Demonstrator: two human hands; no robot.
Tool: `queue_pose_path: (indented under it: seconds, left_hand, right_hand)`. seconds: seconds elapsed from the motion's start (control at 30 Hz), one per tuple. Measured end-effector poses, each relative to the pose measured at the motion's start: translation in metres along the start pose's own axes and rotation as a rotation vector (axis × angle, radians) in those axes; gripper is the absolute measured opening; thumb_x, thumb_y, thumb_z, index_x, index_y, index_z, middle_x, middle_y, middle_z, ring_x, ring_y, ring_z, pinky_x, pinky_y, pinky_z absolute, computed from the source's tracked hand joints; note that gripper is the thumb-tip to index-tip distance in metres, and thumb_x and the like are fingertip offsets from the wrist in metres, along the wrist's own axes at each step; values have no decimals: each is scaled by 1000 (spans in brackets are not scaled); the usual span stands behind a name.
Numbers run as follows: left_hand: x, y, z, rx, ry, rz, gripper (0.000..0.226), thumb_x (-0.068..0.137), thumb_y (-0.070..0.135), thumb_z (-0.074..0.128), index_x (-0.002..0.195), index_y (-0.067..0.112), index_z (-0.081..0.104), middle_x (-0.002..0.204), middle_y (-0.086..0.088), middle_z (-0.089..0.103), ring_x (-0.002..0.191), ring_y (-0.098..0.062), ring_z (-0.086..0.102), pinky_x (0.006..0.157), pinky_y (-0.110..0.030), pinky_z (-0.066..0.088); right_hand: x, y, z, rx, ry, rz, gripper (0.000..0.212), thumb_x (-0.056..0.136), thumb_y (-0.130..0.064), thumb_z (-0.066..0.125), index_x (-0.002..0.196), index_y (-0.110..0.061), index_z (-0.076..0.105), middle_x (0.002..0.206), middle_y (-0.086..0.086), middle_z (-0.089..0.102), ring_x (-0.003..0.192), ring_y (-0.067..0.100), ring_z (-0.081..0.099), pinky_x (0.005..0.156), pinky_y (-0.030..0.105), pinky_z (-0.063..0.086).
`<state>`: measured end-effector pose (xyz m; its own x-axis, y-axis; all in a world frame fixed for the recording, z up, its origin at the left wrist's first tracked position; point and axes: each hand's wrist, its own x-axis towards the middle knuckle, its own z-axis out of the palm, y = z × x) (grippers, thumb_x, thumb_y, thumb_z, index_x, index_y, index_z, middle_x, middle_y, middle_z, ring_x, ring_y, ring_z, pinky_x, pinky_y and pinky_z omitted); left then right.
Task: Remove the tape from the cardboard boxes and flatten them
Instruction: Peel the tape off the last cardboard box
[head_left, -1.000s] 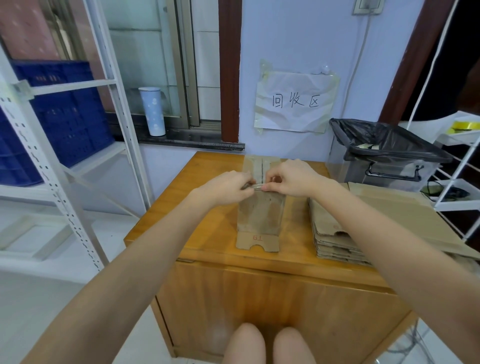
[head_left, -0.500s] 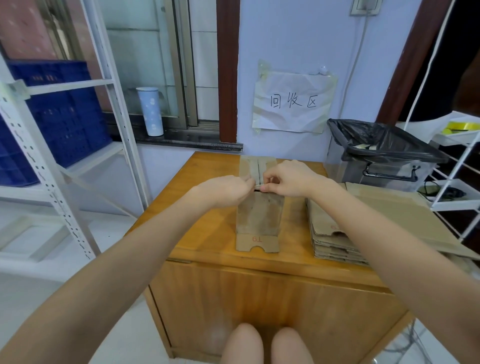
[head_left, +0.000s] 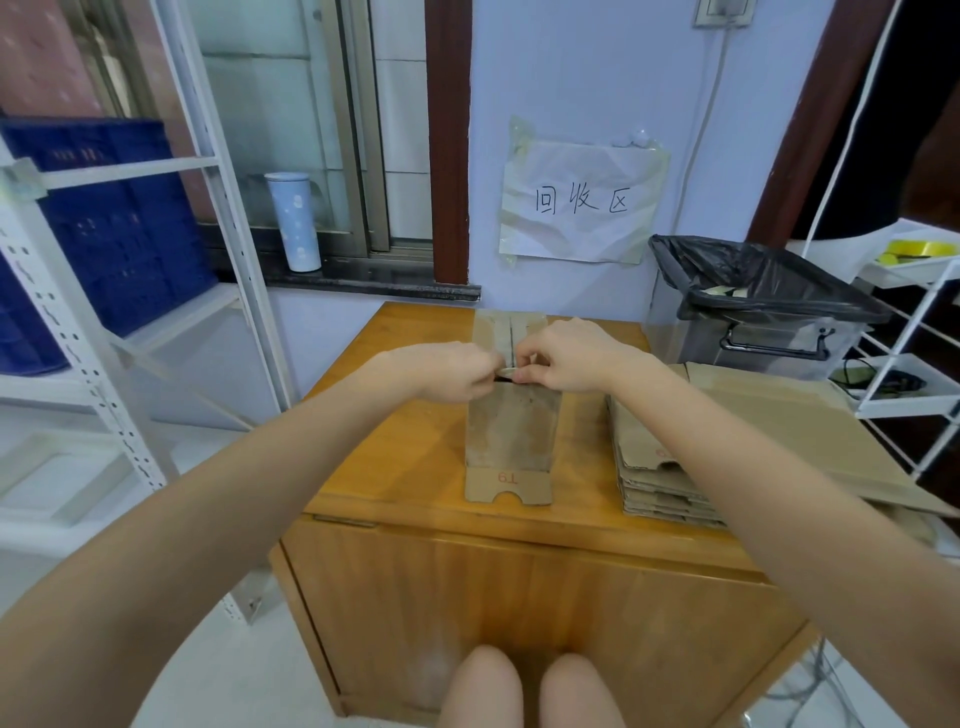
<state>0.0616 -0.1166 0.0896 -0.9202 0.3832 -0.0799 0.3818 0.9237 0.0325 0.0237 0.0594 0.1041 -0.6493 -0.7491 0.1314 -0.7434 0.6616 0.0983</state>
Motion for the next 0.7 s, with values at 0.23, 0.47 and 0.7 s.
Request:
queue_pose_path:
  seconds: [0.23, 0.47, 0.7]
  left_hand:
    - [-9, -11, 15, -125, 73, -3, 50, 94, 45, 54, 129, 10, 48, 123, -6, 60, 108, -23, 56, 91, -43, 47]
    - [-16, -10, 28, -109, 169, 50, 44, 104, 23, 34, 146, 9, 31, 141, -9, 48, 120, -26, 53, 97, -44, 45]
    - [-18, -1, 29, -35, 234, -10, 37, 98, 17, 38, 134, 7, 42, 126, -14, 57, 97, -32, 62, 81, -48, 49]
  right_hand:
    - [-2, -1, -1, -20, -25, 10, 28, 98, -43, 46, 95, -19, 60, 84, -7, 52, 79, 17, 47, 67, 28, 30]
    - [-2, 0, 1, 19, -23, 17, 26, 97, -44, 48, 94, -21, 61, 73, -12, 47, 78, 15, 46, 69, 28, 31]
    - [0, 1, 1, 27, -25, 11, 27, 96, -47, 49, 90, -23, 58, 68, -16, 45, 76, 14, 48, 62, 27, 31]
